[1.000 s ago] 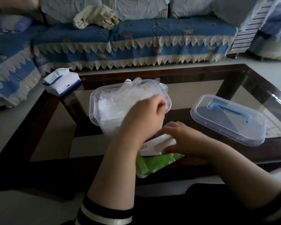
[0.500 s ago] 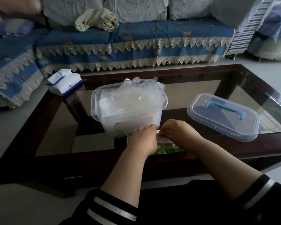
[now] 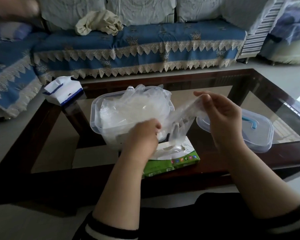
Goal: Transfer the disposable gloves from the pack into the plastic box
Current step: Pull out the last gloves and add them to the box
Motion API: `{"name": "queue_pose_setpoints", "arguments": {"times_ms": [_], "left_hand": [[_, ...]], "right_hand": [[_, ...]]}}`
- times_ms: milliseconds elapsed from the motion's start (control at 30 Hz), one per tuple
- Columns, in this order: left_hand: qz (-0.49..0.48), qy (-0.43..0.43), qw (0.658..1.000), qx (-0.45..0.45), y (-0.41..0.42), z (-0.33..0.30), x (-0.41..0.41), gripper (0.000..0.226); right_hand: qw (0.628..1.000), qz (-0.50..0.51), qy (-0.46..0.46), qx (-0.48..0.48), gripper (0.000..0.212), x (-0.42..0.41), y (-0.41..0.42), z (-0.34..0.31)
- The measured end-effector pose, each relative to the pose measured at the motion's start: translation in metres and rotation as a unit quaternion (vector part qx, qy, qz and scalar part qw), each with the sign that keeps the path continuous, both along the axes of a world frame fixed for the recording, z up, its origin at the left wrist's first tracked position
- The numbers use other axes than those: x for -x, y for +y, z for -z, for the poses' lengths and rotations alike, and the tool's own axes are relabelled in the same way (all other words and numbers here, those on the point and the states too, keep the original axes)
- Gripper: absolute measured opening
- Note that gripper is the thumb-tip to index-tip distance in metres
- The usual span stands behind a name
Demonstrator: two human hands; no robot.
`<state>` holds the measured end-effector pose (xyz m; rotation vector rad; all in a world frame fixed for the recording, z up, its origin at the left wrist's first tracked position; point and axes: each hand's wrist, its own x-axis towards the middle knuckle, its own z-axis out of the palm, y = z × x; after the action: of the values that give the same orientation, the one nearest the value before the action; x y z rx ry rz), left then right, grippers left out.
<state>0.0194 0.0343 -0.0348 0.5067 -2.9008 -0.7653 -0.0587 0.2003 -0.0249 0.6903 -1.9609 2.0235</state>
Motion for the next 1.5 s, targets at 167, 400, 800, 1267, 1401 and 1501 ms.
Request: {"name": "queue_pose_setpoints", "arguments": {"times_ms": [167,400,800,1267,1401,1501], "left_hand": [[-0.02,0.207,0.93,-0.302,0.0,-0.035,-0.003,0.063],[0.185,0.06,0.936,-0.293,0.003,-0.035,0.002,0.083],[0.048,0.179,0.902,-0.39,-0.001,-0.041,0.017,0.008],[0.063,0.188,0.918,-0.344,-0.027,-0.042,0.024,0.023],[0.142,0.124,0.908,-0.373,-0.034,-0.043,0.02,0.049],[0.112,0.099,0.896,-0.417,-0.032,-0.042,0.021,0.051]], "right_hand": [[1.0,0.003,-0.008,0.01,0.022,0.006,0.003,-0.001],[0.996,0.037,-0.025,-0.08,0.008,0.003,-0.005,-0.002],[0.945,-0.043,-0.316,-0.072,0.037,0.003,-0.007,-0.011],[0.883,-0.262,-0.388,0.022,0.033,0.018,-0.004,-0.002],[0.895,-0.193,-0.38,0.132,0.026,0.016,-0.013,-0.005],[0.944,-0.091,-0.309,0.07,0.011,0.011,-0.024,-0.006]]}}
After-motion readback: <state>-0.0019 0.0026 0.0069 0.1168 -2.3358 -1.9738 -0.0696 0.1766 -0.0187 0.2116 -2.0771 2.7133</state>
